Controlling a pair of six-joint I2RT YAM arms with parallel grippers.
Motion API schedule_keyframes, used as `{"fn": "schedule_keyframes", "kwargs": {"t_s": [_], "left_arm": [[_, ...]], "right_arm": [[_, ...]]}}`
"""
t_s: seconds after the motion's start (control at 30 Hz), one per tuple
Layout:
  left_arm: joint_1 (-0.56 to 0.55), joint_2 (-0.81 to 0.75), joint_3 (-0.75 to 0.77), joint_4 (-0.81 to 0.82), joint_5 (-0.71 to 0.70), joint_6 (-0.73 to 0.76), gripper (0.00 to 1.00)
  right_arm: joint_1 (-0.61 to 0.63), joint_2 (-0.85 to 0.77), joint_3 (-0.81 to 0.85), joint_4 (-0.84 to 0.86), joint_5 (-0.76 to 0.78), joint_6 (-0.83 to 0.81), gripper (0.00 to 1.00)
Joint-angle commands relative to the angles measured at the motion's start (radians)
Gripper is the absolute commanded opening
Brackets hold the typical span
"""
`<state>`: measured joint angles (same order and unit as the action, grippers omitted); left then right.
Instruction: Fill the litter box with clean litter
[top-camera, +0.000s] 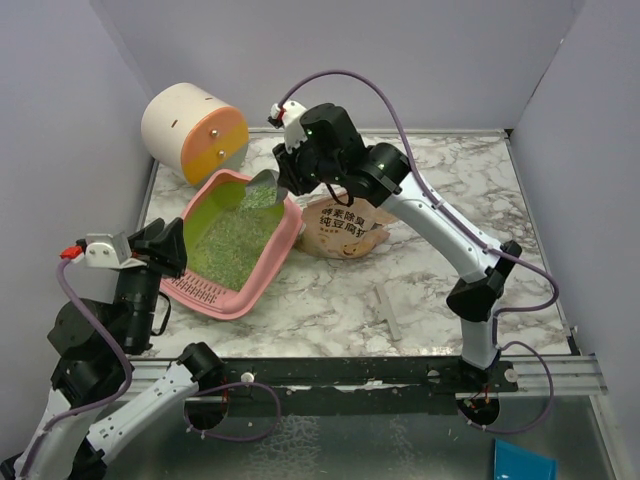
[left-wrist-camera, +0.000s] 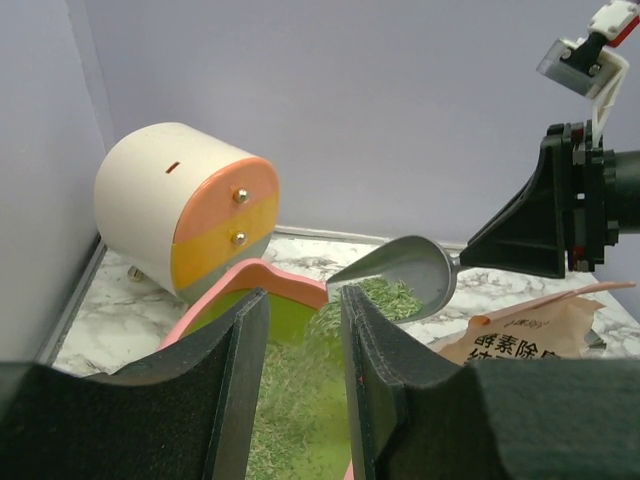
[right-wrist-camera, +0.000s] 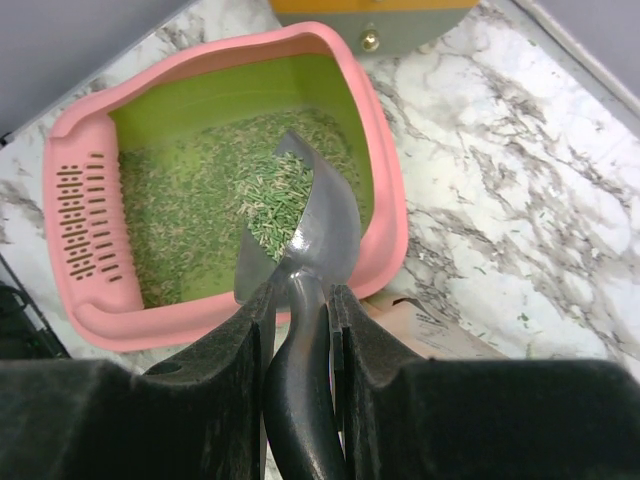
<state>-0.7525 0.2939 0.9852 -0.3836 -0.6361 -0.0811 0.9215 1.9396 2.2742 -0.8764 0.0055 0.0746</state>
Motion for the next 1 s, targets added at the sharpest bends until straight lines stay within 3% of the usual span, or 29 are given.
{"fn": "schedule_keyframes", "kwargs": {"t_s": [0.0,0.63,0.97], "left_arm": [[-0.001,0.043,0.004,-0.016,0.027,0.009,0.38],[-0.001,0.089,-0.003,-0.031,0.051,0.019,0.39],[-0.001,0.144,0.004,-0.016,0.095,0.025,0.46]], "right_arm": [[0.028,0.039,0.104,-0.089,0.116,-0.062,0.01],[0.189,0.024,0.048,-0.062,0.478,-0.228,0.01],[0.189,-0.188,-0.047,0.045,0.566,-0.238,0.01]]}}
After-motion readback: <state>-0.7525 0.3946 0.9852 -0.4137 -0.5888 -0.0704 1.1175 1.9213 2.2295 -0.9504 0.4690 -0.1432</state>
